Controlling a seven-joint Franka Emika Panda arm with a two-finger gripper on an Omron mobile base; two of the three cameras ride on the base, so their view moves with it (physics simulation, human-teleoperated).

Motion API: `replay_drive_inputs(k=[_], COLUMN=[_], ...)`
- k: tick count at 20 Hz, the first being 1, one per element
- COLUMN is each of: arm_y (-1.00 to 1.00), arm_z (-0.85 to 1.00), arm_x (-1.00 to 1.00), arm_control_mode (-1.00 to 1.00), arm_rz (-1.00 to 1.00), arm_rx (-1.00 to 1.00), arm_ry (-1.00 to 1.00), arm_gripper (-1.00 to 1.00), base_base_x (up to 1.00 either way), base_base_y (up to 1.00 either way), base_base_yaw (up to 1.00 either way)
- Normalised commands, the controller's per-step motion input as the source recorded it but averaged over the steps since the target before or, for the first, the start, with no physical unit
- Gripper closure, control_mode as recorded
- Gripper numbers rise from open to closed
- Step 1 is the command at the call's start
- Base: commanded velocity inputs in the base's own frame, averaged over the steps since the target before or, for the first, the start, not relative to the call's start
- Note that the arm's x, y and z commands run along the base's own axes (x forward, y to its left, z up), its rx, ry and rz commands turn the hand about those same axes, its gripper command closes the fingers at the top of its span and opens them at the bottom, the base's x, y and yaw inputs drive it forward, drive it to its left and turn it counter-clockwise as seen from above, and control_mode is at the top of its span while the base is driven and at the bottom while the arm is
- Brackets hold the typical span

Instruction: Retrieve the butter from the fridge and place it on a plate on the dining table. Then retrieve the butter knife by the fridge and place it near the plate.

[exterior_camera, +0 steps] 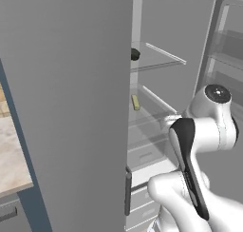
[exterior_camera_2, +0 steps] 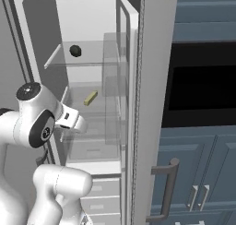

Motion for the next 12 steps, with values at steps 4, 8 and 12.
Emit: replay_drive_inputs(k=[4, 8, 12], arm_y=[0.02, 0.05, 0.04], arm_z=[0.12, 0.0, 0.01], arm_x=[0.18, 0.25, 0.38], arm_control_mode=[-1.0, -1.0, -1.0], arm_rz=[0.0, 0.02, 0.03], arm_rx=[0.0, 0.0, 0.0], arm_ry=[-0.13, -0.21, -0.18], arm_gripper=[-1.0, -1.0, -1.0], base_base_x=[0.0, 0.0, 0.0], base_base_y=[0.0, 0.0, 0.0], base_base_yaw=[0.0, 0.0, 0.0])
